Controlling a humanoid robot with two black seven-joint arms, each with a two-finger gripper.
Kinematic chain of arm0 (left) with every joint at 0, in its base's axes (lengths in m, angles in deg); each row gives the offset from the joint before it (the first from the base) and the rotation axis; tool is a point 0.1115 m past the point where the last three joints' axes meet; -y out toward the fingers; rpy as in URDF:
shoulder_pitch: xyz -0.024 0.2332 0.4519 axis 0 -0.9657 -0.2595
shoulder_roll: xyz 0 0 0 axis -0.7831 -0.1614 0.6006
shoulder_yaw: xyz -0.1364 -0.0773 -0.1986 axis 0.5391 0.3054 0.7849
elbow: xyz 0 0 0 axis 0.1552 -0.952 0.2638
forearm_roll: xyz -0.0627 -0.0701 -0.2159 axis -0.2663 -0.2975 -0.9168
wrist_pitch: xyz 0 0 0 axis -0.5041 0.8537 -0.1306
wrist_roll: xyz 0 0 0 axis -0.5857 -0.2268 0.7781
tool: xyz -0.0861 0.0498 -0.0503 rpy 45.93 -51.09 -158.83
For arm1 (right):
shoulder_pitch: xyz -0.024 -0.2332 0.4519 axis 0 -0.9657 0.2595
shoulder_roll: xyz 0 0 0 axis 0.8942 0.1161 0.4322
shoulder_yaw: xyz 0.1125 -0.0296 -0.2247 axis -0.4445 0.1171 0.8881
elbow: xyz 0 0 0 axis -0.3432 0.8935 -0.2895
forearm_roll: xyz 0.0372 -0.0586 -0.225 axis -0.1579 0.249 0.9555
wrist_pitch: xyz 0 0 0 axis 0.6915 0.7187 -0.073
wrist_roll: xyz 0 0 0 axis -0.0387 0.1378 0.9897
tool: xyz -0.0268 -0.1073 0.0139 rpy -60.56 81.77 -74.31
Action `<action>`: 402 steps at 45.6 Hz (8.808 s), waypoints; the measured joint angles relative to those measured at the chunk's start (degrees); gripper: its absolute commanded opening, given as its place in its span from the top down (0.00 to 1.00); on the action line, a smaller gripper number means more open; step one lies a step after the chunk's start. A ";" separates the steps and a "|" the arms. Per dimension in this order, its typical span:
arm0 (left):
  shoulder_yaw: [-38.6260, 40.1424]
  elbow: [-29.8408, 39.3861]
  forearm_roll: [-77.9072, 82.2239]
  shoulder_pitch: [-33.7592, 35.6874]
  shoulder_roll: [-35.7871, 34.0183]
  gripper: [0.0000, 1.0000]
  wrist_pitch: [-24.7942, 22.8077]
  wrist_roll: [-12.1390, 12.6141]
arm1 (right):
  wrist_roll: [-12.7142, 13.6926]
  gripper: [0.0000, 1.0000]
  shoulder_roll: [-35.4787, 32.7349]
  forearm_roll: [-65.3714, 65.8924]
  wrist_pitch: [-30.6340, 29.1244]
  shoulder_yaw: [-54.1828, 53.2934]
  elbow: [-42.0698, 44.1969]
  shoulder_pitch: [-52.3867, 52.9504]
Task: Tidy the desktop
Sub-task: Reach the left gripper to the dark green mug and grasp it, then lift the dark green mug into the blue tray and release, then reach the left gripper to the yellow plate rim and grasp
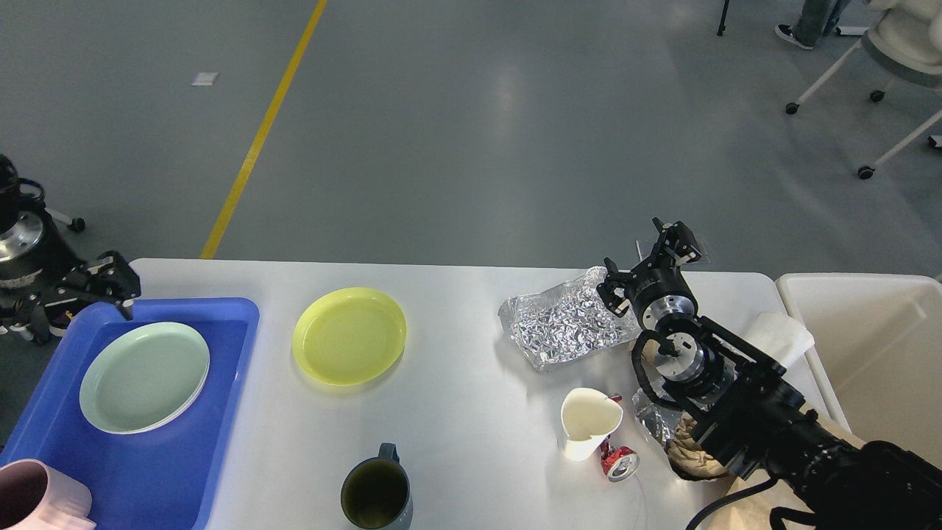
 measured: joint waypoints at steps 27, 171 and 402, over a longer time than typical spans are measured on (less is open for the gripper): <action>-0.90 12.26 -0.07 14.85 19.99 0.05 0.01 -4.15 | 0.00 0.00 0.00 0.00 0.00 0.00 0.01 0.00; 14.99 6.81 1.05 -13.41 31.86 1.00 0.01 -0.93 | 0.00 0.00 0.00 0.00 0.00 0.00 -0.07 -0.02; 23.64 -16.39 -5.55 -34.13 23.68 0.31 34.98 7.17 | 0.00 0.00 0.00 0.00 0.00 0.00 -0.10 -0.02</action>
